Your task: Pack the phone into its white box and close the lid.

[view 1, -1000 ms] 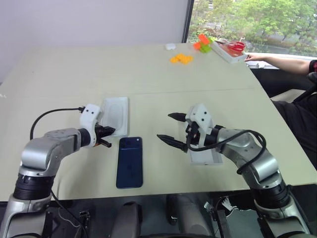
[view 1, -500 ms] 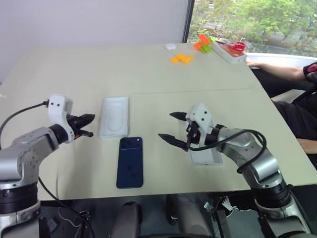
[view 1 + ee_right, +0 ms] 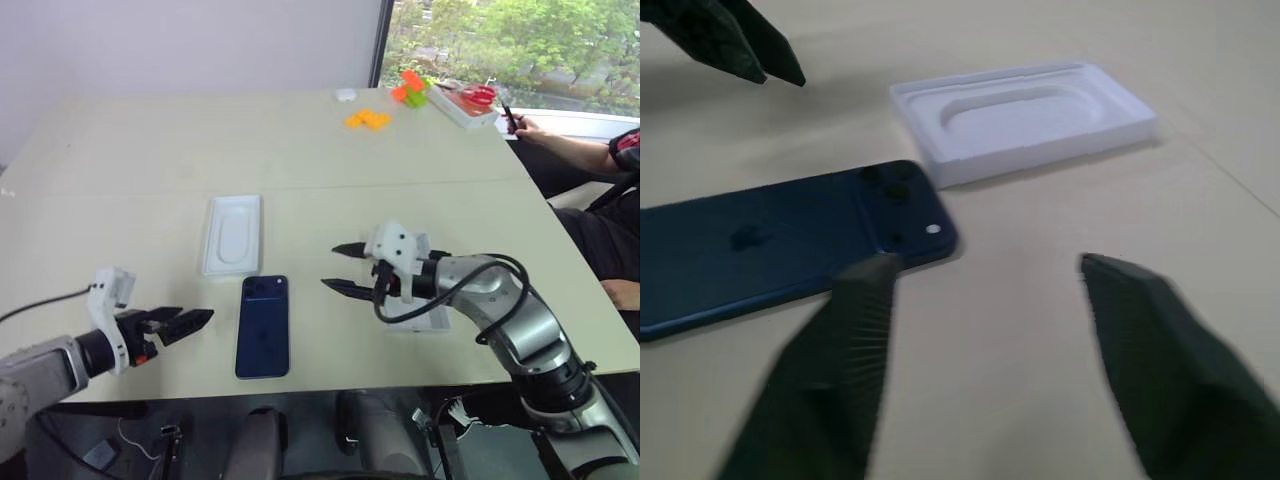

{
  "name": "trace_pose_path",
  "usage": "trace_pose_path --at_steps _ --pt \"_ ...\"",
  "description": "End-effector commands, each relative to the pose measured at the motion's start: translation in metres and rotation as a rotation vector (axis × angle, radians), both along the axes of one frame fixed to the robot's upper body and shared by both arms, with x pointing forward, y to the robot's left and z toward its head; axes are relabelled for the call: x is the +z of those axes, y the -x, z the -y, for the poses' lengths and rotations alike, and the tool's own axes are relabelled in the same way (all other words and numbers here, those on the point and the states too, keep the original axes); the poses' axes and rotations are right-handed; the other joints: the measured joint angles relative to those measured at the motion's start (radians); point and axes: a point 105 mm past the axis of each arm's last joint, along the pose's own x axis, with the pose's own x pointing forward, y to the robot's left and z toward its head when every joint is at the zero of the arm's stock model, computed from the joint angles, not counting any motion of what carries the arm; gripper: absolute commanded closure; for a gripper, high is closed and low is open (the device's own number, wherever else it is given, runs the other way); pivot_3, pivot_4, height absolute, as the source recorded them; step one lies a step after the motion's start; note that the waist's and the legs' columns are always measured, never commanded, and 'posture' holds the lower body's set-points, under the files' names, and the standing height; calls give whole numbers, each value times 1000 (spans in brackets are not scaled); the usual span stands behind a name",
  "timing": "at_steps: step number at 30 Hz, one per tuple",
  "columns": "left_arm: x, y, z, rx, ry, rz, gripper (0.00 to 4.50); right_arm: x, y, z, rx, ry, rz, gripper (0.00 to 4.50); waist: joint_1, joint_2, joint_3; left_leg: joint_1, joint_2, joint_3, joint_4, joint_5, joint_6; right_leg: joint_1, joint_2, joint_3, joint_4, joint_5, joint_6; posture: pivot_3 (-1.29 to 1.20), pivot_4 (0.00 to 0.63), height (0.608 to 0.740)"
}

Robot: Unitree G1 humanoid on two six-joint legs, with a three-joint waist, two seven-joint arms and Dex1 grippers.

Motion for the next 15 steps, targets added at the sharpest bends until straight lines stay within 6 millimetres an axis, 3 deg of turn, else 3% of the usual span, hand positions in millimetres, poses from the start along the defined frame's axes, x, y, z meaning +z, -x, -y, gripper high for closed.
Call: trace_pose_path --at_steps 1,2,3,7,15 --pt "0 6 5 -13 -5 -42 0 -2 6 -7 97 84 53 3823 1 0 0 0 0 0 0 0 0 0 0 0 0 0 0 0 150 727" --pt "0 6 6 -11 7 -47 0 -4 7 -8 113 96 58 4380 1 0 0 0 0 0 0 0 0 0 0 -1 0 0 0 0 150 727" --pt "-2 8 8 -27 5 -70 0 -6 6 -10 118 109 63 4447 1 0 0 0 0 0 0 0 0 0 0 -1 0 0 0 0 150 727" --pt "-12 13 19 -99 48 -176 0 -26 8 -24 199 221 92 4447 1 1 -1 1 -1 -1 0 0 0 1 0 0 0 0 0 0 150 727" --pt "-15 14 44 -191 94 -221 0 -55 8 -41 264 313 59 4447 5 1 -1 3 -1 -1 0 0 0 4 -4 1 0 2 -4 0 150 727"
